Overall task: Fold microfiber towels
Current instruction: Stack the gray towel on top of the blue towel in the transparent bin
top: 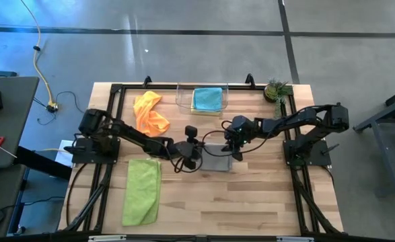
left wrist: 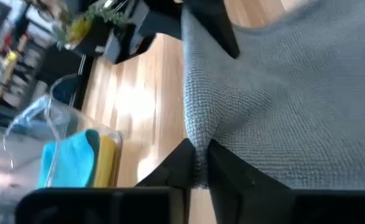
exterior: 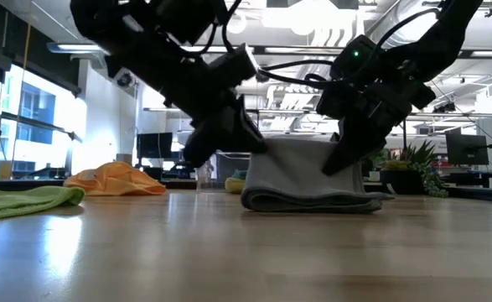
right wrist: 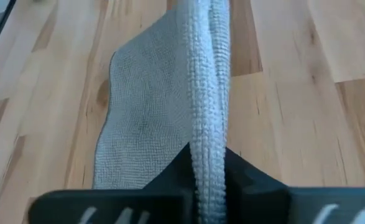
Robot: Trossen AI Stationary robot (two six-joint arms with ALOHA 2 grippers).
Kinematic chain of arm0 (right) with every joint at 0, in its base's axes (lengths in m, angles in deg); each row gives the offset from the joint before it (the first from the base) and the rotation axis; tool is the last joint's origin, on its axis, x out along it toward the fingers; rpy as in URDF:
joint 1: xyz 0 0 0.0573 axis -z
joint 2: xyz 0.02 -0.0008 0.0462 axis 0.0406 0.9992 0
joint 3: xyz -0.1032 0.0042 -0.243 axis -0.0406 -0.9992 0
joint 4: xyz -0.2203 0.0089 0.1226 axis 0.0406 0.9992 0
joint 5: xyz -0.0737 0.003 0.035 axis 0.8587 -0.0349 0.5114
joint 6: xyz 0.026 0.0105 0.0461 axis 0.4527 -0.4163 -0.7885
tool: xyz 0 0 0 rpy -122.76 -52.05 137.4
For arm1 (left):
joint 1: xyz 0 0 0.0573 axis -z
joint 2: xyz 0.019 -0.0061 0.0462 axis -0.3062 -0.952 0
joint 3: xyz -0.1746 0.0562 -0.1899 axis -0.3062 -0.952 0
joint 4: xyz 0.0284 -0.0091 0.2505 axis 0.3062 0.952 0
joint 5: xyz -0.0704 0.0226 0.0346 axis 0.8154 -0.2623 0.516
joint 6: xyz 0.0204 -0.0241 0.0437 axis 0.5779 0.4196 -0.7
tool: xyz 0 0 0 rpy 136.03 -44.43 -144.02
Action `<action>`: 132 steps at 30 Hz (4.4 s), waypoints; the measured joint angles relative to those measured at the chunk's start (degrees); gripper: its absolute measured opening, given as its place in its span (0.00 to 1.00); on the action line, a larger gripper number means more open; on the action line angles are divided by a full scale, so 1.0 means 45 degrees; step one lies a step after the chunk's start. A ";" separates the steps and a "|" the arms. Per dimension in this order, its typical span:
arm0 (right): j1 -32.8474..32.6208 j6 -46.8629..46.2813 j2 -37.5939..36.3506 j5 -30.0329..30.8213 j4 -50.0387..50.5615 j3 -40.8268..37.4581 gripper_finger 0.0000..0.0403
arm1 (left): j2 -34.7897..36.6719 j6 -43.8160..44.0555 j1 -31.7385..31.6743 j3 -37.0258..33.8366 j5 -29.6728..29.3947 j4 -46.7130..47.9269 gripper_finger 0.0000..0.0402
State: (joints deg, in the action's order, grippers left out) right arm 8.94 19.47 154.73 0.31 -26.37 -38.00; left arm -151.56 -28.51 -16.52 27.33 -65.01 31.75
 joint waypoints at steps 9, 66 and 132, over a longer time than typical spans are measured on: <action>0.0005 0.0165 0.0000 0.0289 -0.0681 -0.0002 0.02 | 0.2891 0.5444 -0.1404 -0.0404 0.4051 0.3739 0.33; 0.0080 0.5194 -0.0019 0.0675 -0.0753 0.1523 0.00 | 0.0607 0.9298 -0.7476 -0.3068 1.5860 -0.6408 0.36; 0.7111 -0.0588 0.3334 -0.0838 0.6816 0.9819 0.00 | 0.0642 1.0338 -1.1683 0.0541 1.1889 -0.1742 0.00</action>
State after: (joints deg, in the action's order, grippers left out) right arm 40.94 16.82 169.74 -3.45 4.30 6.18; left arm -148.67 18.01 -69.10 29.76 -11.51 23.91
